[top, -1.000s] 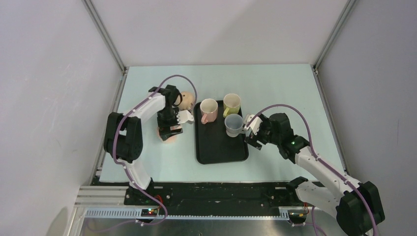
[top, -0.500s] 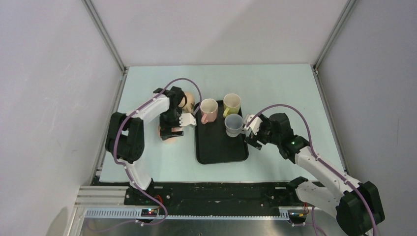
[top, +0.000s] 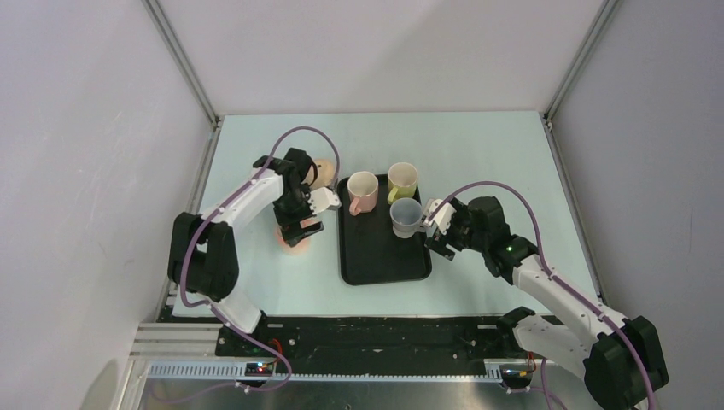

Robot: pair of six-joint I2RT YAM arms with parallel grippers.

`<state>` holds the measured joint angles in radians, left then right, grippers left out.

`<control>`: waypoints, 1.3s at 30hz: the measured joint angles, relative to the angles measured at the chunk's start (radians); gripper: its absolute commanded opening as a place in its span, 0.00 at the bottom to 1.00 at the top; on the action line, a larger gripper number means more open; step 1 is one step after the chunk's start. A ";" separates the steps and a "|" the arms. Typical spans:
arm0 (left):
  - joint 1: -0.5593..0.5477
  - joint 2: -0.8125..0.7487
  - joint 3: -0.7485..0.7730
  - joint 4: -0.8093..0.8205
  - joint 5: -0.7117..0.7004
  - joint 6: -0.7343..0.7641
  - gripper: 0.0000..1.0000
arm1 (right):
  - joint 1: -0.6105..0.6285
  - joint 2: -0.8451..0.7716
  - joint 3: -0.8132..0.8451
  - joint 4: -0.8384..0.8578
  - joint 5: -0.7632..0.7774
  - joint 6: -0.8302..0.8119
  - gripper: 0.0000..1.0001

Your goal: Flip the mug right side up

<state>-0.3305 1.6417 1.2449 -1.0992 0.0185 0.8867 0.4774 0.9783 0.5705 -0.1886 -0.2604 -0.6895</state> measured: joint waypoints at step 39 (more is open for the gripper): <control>0.074 0.073 0.008 0.019 0.092 -0.258 0.00 | -0.008 -0.018 0.000 0.000 -0.010 0.000 0.86</control>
<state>-0.2569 1.7149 1.2526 -1.0801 0.1108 0.6289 0.4690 0.9607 0.5705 -0.1890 -0.2707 -0.6895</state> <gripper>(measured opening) 0.860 0.860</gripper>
